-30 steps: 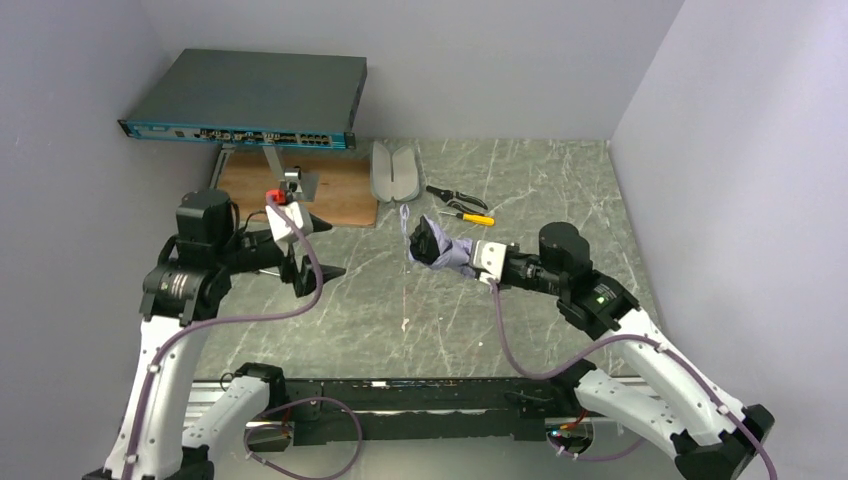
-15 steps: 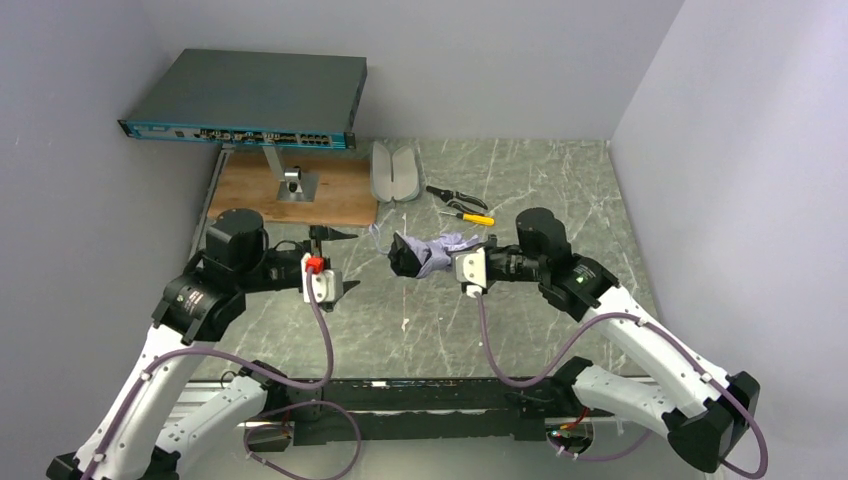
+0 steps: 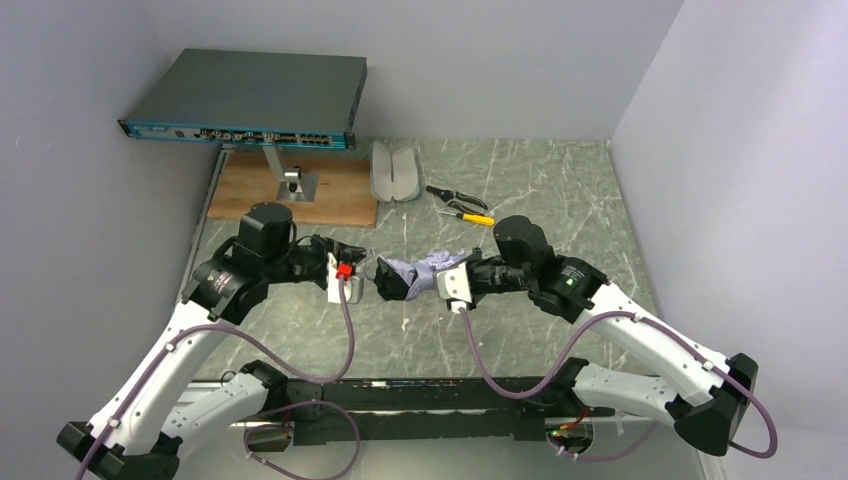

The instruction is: Open the umbrella

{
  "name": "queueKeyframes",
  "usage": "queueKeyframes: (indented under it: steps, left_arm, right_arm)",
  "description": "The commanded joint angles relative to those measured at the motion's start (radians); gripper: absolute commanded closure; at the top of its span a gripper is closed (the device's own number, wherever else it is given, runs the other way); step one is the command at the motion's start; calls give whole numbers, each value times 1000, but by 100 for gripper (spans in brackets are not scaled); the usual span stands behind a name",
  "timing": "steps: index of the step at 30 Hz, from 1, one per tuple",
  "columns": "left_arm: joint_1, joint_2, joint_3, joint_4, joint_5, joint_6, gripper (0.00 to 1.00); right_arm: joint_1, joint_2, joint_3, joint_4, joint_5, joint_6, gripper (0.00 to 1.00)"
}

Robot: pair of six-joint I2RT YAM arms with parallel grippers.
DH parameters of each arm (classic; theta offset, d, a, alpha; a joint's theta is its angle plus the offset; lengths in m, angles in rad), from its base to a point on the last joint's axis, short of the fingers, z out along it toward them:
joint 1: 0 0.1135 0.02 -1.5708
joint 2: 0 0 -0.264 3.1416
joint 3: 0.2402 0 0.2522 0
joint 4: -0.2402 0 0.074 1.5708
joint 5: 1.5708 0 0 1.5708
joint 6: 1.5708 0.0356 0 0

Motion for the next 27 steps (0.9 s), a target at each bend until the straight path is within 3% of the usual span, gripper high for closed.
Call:
queueKeyframes:
  steps: [1,2,6,7,9,10,13,22,27]
  left_arm:
    - [-6,-51,-4,-70,-23,66,94]
    - [-5,-65,-13,-71,-25,57,100]
    - [-5,-107,-42,-68,-51,24,100]
    - [-6,-112,-43,-81,-57,26,89]
    - [-3,-116,-34,-137,-56,57,57]
    - [-4,-120,-37,-156,-50,91,46]
    - [-4,-142,-73,-79,-37,51,33]
    - [-28,-34,-18,-44,60,36,32]
    - [-71,18,-9,-148,44,116,33]
  right_arm:
    - [4,-28,31,57,45,58,100]
    - [4,-30,23,61,52,71,100]
    - [1,-34,9,88,63,124,100]
    - [0,-36,8,86,58,125,100]
    - [-1,-37,10,69,42,117,100]
    - [-1,-35,12,58,34,108,100]
    - [-1,-23,21,38,10,98,100]
    - [-1,61,106,-55,-50,102,100]
    - [-2,77,125,-69,-47,133,100]
